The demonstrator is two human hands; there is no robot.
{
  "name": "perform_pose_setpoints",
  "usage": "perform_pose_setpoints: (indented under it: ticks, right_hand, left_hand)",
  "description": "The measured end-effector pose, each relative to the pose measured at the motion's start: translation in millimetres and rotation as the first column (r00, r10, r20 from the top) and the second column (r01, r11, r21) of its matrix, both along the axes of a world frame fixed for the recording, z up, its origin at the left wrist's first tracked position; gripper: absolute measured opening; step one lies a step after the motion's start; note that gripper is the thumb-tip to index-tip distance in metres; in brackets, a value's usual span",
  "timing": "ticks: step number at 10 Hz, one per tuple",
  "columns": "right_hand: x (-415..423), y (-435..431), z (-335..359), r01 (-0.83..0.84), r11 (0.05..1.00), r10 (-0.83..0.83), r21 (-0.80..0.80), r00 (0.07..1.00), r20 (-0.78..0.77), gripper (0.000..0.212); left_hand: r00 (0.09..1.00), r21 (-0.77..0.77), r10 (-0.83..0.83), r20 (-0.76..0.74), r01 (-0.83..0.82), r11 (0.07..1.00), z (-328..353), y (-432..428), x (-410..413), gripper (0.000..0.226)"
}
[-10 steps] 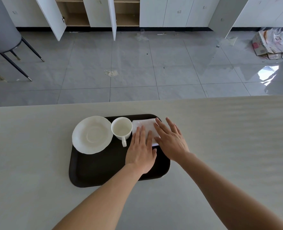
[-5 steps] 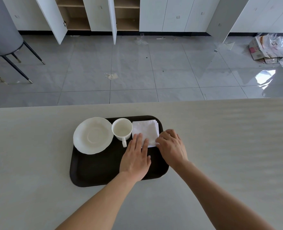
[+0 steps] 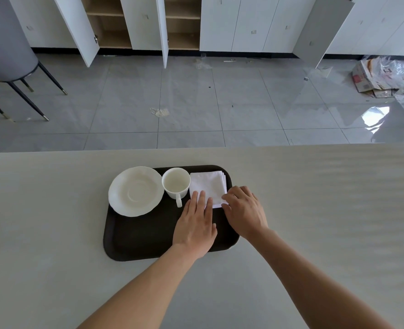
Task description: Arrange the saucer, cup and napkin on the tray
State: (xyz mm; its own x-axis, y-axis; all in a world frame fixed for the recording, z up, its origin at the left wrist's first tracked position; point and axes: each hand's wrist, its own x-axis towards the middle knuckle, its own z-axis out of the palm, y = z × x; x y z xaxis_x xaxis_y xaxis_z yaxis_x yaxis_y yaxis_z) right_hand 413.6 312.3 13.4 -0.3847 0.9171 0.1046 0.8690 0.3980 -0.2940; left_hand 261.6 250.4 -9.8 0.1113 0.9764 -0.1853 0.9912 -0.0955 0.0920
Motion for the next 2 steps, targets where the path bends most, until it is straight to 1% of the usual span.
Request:
perform_pose_setpoints:
  ticks: [2]
  right_hand:
    - [-4.3,-11.3,13.2,-0.028,0.999,0.03,0.042,0.999,-0.035,0.017]
  left_hand:
    - [0.999,0.101,-0.048,-0.017,0.05,0.994,25.5,-20.5,-3.0,0.067]
